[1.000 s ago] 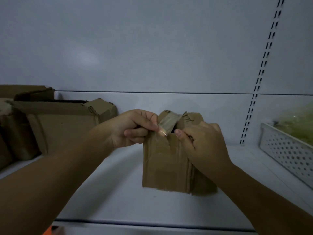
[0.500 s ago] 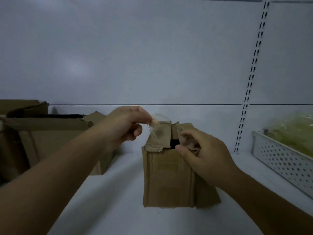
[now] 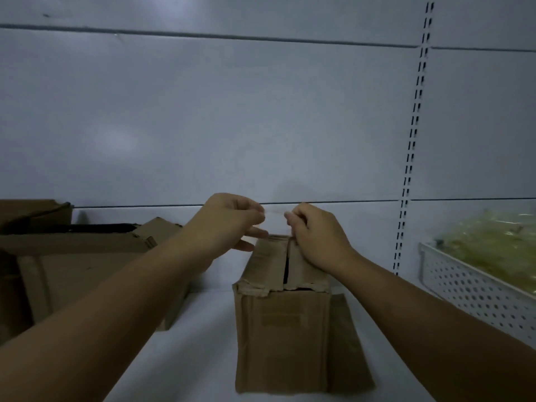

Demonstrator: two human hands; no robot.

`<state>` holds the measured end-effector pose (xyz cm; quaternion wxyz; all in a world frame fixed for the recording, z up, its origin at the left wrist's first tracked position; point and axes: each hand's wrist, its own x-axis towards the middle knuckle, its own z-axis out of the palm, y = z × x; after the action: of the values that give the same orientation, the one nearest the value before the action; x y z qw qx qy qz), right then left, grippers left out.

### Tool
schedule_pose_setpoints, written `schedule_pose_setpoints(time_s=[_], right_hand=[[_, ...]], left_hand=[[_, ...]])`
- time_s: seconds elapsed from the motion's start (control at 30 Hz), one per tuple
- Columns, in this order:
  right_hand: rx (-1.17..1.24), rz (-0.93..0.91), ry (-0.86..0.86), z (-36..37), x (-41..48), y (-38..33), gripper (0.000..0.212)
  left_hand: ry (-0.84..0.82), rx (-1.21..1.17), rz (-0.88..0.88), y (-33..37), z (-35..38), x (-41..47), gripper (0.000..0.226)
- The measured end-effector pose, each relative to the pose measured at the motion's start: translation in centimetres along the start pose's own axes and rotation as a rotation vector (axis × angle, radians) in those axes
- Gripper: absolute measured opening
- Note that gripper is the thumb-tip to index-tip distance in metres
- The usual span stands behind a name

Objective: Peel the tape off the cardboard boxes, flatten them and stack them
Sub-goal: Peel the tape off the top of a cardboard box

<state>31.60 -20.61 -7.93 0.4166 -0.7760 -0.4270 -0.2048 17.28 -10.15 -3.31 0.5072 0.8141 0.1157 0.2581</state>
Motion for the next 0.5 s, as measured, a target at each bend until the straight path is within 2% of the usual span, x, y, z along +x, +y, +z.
schedule_pose_setpoints(time_s=[0.1,0.17,0.23,0.33,0.37,0.43,0.5], right_hand=[[0.032,0.092,0.062,1.0,0.1,-0.4,0.029],[0.046,0.130,0.078,1.4,0.3,-0.6,0.028],[0.061,0.192,0.060,1.3,0.6,-0.6,0.023],[0.251,0.347,0.054,1.0,1.3,-0.2,0.025],[0.361,0.411,0.051,0.9,1.5,0.0,0.026],[0.553,0.493,0.045,0.2,1.9,0.6,0.027],[0.719,0.572,0.125,-0.8,2.2,2.0,0.028]], left_hand=[[0.039,-0.168,0.023,0.7,0.9,-0.7,0.038],[0.058,-0.186,0.081,1.3,1.9,-1.3,0.041],[0.029,0.021,0.196,1.1,3.6,-2.2,0.046],[-0.153,0.542,0.246,-0.9,6.6,-2.9,0.092],[-0.175,0.728,0.267,-1.8,7.0,-2.9,0.099],[-0.190,0.914,0.359,-2.9,6.6,-2.4,0.091],[-0.313,0.918,0.403,-3.1,5.3,-1.8,0.082]])
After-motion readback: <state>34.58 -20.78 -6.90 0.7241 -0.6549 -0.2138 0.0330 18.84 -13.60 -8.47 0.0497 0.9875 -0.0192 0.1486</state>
